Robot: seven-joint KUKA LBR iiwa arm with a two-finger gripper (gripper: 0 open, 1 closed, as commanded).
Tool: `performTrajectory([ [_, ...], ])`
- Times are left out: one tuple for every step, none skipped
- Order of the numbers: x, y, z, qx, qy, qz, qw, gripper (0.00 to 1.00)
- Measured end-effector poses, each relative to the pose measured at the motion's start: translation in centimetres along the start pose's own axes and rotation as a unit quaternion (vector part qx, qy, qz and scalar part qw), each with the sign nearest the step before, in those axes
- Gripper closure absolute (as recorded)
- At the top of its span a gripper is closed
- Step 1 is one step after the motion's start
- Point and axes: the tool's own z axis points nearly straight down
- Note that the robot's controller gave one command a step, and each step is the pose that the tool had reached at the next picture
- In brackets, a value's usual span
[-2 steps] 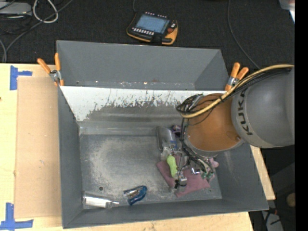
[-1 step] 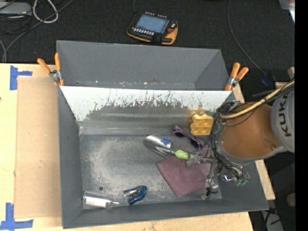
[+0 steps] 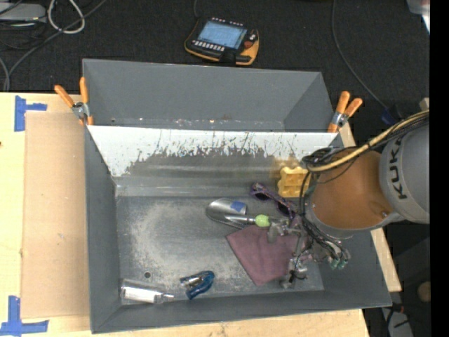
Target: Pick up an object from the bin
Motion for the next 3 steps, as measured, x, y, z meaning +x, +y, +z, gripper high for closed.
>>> performTrajectory([
  [1.0,-0.9,-0.8,0.001,0.001,-0.015,0.9999,1.0],
  [1.0,-0.9,-0.8,0.001,0.001,-0.015,0.9999,1.0],
  [-0.3,0.2,-0.2,0.002,0.0023,-0.052,0.9987,1.0],
])
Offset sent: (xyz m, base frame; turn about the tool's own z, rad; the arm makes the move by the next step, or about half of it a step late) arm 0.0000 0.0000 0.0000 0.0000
